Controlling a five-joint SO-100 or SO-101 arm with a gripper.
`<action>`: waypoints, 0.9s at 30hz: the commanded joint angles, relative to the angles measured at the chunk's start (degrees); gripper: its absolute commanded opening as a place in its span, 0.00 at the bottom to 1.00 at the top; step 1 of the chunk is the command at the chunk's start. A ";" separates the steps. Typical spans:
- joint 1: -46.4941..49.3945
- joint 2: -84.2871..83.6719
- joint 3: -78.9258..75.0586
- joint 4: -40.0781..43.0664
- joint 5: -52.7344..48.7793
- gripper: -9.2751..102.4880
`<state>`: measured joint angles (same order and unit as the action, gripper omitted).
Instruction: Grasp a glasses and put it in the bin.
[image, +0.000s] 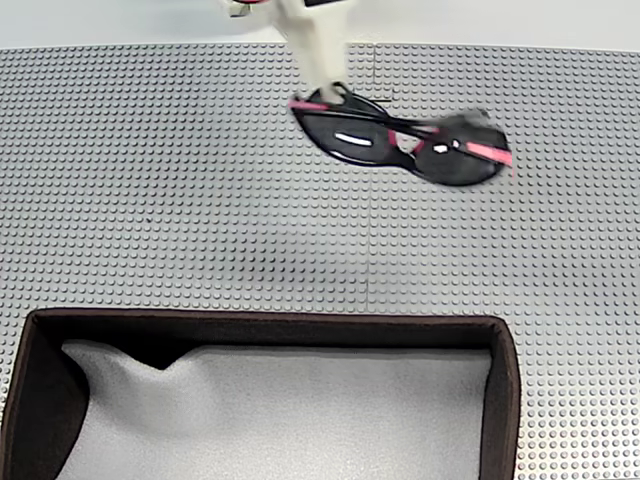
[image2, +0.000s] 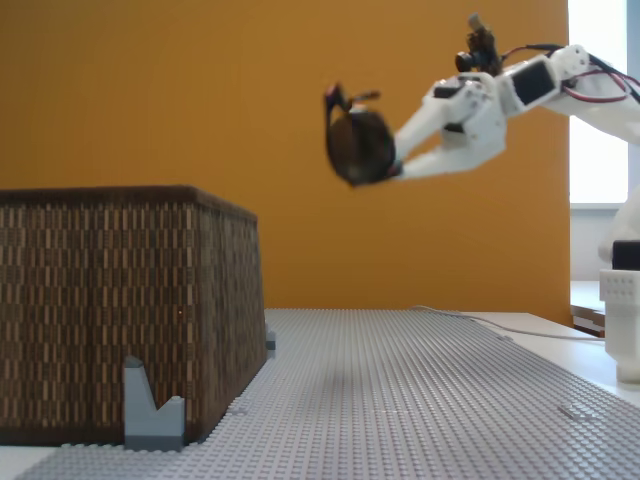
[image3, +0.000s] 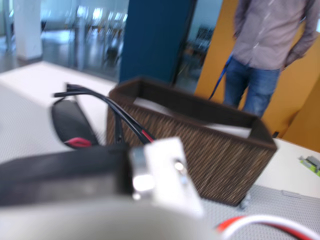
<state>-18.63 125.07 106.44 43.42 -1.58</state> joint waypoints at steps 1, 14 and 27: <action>2.20 -2.11 -7.12 -1.49 -0.53 0.08; 6.24 -32.26 -34.19 -8.70 -4.13 0.08; 7.56 -57.66 -57.30 -17.05 -12.13 0.08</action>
<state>-11.60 68.38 53.17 29.09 -11.51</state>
